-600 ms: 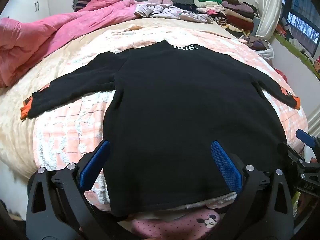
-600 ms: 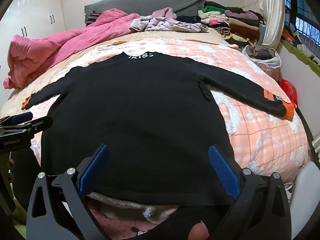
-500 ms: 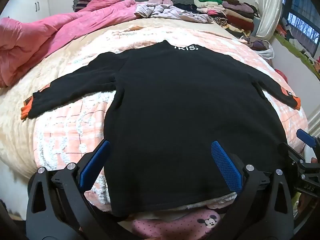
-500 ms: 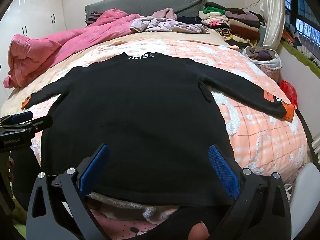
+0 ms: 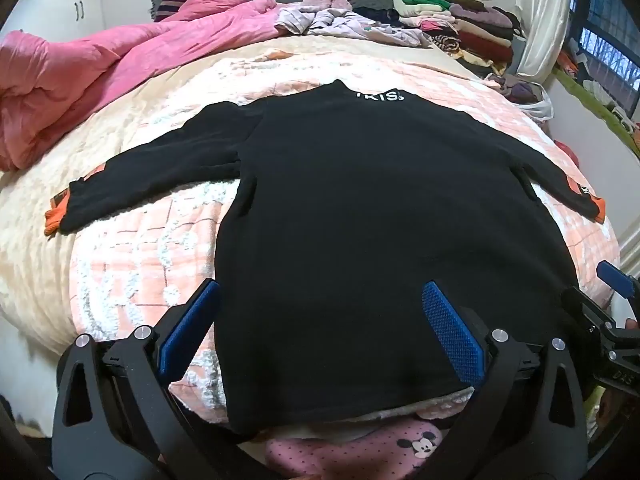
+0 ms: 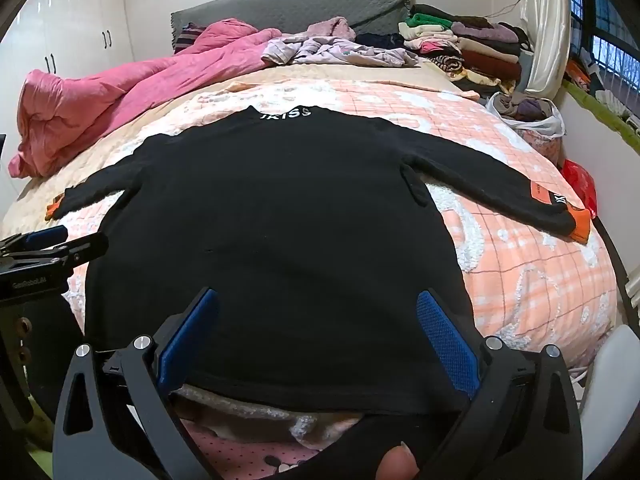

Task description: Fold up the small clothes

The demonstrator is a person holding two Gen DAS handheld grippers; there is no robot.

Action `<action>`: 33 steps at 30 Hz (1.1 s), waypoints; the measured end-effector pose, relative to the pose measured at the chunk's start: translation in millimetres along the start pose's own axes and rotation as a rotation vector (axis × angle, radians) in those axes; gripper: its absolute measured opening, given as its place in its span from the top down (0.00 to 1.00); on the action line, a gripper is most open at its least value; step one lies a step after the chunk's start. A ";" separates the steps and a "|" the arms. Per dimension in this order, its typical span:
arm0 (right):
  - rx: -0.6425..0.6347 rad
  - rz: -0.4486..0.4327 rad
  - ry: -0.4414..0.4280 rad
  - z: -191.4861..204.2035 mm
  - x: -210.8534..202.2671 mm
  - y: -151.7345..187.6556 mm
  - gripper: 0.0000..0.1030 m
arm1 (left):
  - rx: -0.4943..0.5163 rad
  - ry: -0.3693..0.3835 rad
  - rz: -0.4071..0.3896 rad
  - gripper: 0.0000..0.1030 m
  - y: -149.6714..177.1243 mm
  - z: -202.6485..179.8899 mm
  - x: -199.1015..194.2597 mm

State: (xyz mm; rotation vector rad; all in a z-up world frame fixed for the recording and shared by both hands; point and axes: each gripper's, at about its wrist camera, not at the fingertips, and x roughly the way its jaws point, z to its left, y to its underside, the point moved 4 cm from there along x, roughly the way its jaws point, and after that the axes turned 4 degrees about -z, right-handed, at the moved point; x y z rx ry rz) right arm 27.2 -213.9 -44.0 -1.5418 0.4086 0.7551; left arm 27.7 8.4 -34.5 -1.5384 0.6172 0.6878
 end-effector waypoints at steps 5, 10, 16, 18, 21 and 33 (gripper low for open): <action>0.003 0.001 -0.007 0.2 1.0 0.1 0.04 | 0.000 -0.006 -0.001 0.08 0.5 0.8 0.5; 0.007 0.002 -0.006 -0.1 1.2 -0.5 0.04 | 0.003 -0.006 -0.003 0.08 1.6 0.8 -0.1; 0.009 -0.001 -0.011 -0.5 1.2 -0.5 0.04 | 0.001 -0.010 -0.002 0.08 1.7 1.5 0.5; 0.007 -0.002 -0.009 -0.4 1.2 -1.0 0.04 | 0.000 -0.010 0.000 0.08 1.5 1.4 0.5; 0.008 -0.003 -0.009 -0.6 1.7 -0.9 0.04 | 0.003 -0.010 0.000 0.08 1.4 1.3 -0.1; 0.008 -0.004 -0.013 -1.7 1.2 -0.5 0.04 | 0.003 -0.010 -0.001 0.08 1.2 0.4 -0.5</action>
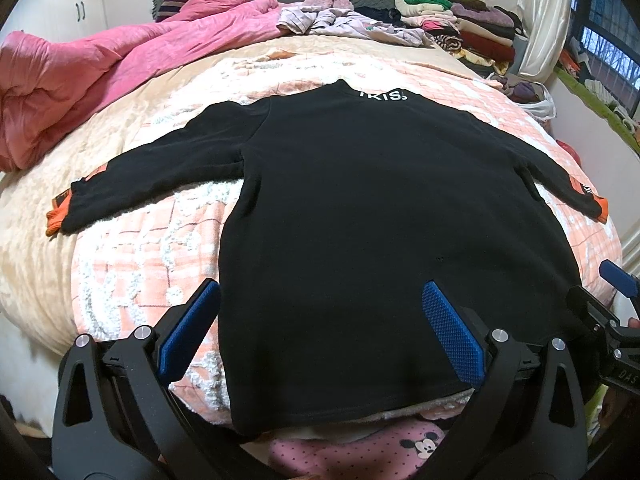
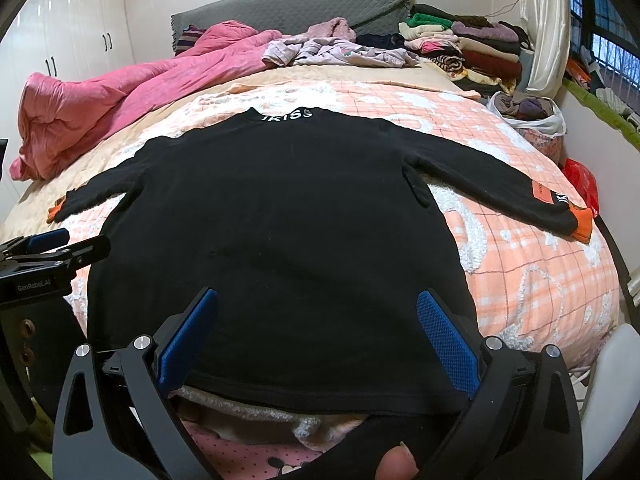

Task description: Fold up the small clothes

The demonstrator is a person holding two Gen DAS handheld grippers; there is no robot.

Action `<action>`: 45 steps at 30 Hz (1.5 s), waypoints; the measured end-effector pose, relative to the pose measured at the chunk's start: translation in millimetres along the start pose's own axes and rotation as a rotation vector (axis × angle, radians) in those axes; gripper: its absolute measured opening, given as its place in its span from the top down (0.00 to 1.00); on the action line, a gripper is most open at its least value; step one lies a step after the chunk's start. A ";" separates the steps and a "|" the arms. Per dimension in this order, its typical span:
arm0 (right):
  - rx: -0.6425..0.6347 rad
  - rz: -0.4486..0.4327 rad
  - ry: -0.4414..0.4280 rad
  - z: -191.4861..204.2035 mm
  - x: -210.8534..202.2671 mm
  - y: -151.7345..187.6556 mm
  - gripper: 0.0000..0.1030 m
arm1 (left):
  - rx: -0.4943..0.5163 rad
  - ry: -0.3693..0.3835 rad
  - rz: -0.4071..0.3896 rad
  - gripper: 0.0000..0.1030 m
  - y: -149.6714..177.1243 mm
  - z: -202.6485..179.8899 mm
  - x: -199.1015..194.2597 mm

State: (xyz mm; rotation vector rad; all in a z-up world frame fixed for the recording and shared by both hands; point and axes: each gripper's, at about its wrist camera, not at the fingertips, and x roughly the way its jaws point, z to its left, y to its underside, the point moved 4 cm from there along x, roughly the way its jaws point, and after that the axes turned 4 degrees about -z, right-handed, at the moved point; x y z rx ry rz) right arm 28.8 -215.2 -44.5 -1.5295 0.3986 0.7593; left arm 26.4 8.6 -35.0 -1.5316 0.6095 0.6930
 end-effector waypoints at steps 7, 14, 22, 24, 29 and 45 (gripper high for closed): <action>0.007 0.004 -0.001 -0.2 1.9 -0.7 0.04 | 0.001 -0.002 -0.003 0.08 -0.5 0.2 -0.1; 0.011 -0.005 0.000 0.1 2.2 -2.3 0.04 | 0.007 -0.003 -0.004 0.08 -1.5 -0.3 -0.4; 0.022 -0.010 0.003 -2.3 4.5 -5.1 0.04 | 0.005 0.001 0.009 0.08 -2.6 -1.5 4.8; 0.025 -0.006 0.004 -2.6 7.1 -6.1 0.04 | 0.005 0.001 0.012 0.08 -3.5 -2.1 7.3; 0.031 -0.002 0.005 -3.6 13.4 -10.4 0.04 | 0.000 -0.002 0.017 0.08 -8.9 -1.2 14.5; 0.089 -0.033 0.047 -31.9 39.6 -51.8 0.04 | 0.013 -0.006 0.035 0.08 -45.3 -11.7 51.6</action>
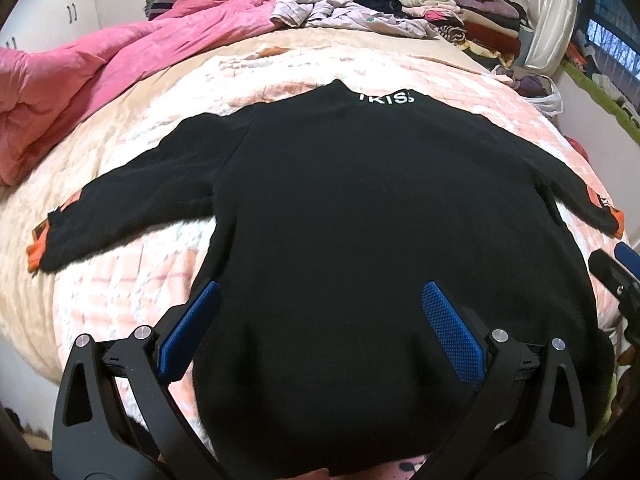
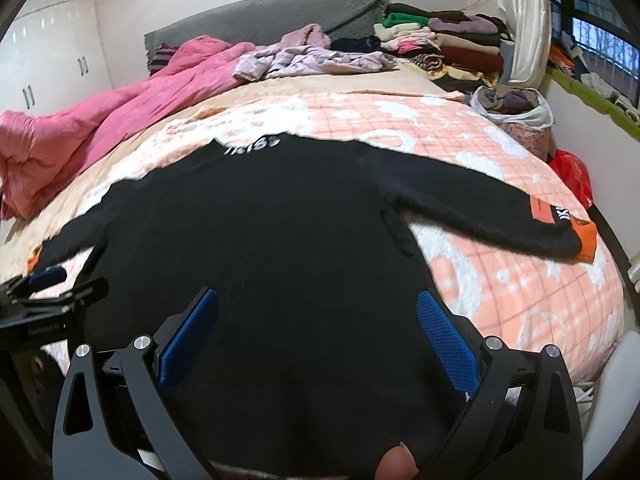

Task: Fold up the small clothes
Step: 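Move the right gripper to the orange sleeve cuff and grasp it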

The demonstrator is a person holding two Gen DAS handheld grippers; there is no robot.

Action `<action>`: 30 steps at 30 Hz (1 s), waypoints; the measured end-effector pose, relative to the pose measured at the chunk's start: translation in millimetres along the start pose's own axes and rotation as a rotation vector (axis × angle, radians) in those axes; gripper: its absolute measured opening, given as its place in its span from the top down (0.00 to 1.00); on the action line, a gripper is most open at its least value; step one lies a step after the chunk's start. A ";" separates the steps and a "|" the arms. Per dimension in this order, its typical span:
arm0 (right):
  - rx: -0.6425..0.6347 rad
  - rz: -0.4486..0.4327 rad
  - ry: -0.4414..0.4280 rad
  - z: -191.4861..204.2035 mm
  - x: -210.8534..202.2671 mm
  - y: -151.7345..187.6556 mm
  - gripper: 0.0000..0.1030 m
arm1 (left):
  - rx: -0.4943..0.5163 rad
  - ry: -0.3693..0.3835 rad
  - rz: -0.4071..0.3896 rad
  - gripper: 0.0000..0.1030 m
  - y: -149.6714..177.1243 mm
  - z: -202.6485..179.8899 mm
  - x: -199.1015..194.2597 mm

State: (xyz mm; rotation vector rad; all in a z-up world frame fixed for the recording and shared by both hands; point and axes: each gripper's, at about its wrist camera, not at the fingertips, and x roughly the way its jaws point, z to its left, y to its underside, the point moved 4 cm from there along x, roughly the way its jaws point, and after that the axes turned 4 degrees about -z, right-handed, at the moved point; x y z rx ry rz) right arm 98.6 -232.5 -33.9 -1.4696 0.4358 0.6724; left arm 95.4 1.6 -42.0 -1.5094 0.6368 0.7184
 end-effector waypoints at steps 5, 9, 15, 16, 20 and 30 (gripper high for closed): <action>0.025 -0.012 0.018 -12.9 8.4 -15.2 0.04 | 0.006 0.007 -0.002 0.08 -16.3 -5.1 10.5; 0.051 -0.026 0.032 -23.9 14.6 -27.6 0.04 | 0.010 0.009 -0.008 0.08 -30.3 -9.3 17.1; 0.087 -0.029 0.058 -40.4 25.8 -39.7 0.04 | 0.002 0.025 -0.025 0.08 -54.9 -15.4 28.0; 0.096 -0.031 0.065 -45.4 28.1 -42.3 0.04 | 0.002 0.027 -0.024 0.08 -56.8 -16.8 29.8; 0.136 -0.032 0.096 -64.7 36.6 -49.4 0.04 | -0.011 0.031 -0.017 0.08 -71.7 -20.1 44.1; 0.301 -0.024 0.218 -140.4 49.9 -51.2 0.04 | 0.004 0.036 0.013 0.08 -98.8 -35.2 77.3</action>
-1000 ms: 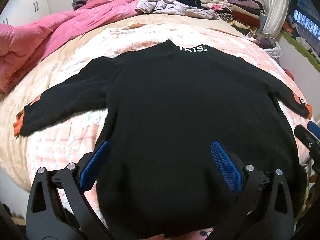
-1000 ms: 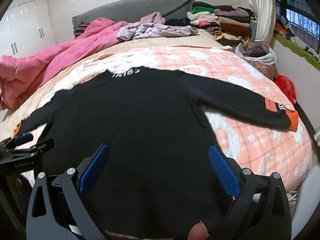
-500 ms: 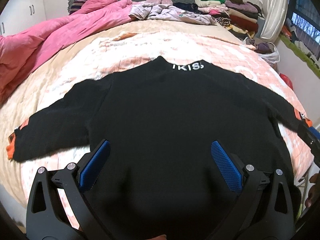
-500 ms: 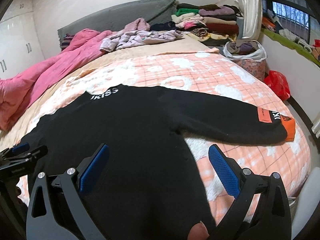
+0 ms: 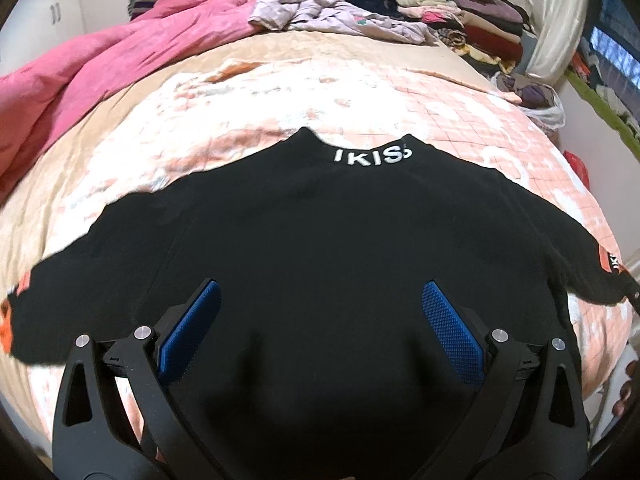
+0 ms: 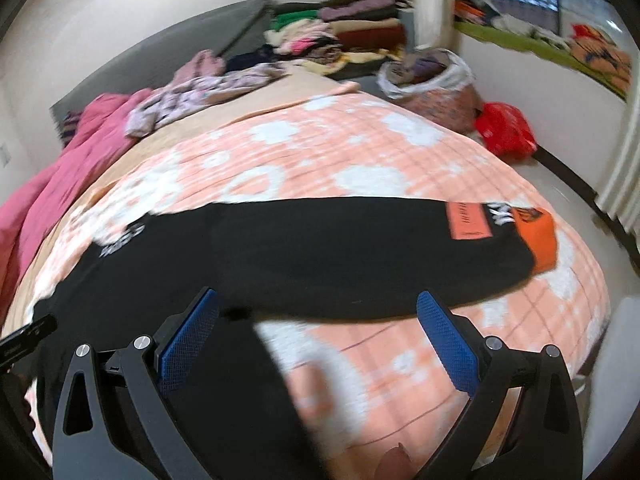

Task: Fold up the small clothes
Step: 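Move the right gripper to the orange sleeve cuff and grasp it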

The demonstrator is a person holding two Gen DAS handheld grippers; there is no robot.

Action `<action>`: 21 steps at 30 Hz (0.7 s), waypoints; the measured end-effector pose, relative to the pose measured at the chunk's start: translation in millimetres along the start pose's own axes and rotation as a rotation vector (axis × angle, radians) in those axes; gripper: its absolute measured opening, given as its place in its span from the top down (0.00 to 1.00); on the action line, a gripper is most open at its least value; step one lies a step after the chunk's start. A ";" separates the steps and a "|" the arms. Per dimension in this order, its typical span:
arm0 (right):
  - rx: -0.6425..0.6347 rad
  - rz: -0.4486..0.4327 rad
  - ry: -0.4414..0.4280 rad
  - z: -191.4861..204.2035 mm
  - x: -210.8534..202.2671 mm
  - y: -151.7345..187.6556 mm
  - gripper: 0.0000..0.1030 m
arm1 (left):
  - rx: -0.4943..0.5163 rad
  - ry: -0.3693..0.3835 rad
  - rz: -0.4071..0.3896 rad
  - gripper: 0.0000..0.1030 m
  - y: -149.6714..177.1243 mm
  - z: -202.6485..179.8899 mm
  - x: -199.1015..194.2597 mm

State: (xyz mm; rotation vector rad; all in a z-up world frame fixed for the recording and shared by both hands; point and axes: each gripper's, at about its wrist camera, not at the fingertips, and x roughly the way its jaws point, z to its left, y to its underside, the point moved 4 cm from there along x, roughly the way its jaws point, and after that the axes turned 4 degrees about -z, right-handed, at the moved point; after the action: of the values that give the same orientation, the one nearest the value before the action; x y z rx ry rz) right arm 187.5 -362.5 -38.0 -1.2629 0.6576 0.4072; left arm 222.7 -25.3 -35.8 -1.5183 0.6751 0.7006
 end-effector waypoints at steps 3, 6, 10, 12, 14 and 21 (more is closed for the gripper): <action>0.069 0.003 0.054 -29.0 7.4 -4.1 0.04 | 0.009 0.031 0.016 0.08 -4.9 -7.9 7.2; 0.127 0.001 0.101 -55.8 12.7 -7.0 0.04 | 0.028 0.033 0.013 0.08 -9.9 -15.8 13.5; 0.201 0.007 0.154 -91.1 21.7 -8.0 0.04 | 0.034 0.036 0.014 0.08 -17.1 -22.7 25.6; 0.241 0.018 0.167 -106.2 27.7 -7.4 0.04 | 0.031 0.033 0.013 0.08 -19.6 -24.3 31.3; 0.284 0.032 0.177 -123.1 35.8 -5.8 0.04 | 0.026 0.036 0.018 0.08 -21.3 -25.3 37.1; 0.459 0.059 0.167 -170.4 59.9 -0.5 0.04 | 0.015 0.011 0.025 0.08 -24.4 -22.1 53.2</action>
State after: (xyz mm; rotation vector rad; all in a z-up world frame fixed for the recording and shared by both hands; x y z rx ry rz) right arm 193.8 -530.5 -103.8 -0.8460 0.8754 0.1833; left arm 276.4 -46.5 -59.9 -1.5035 0.7070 0.7047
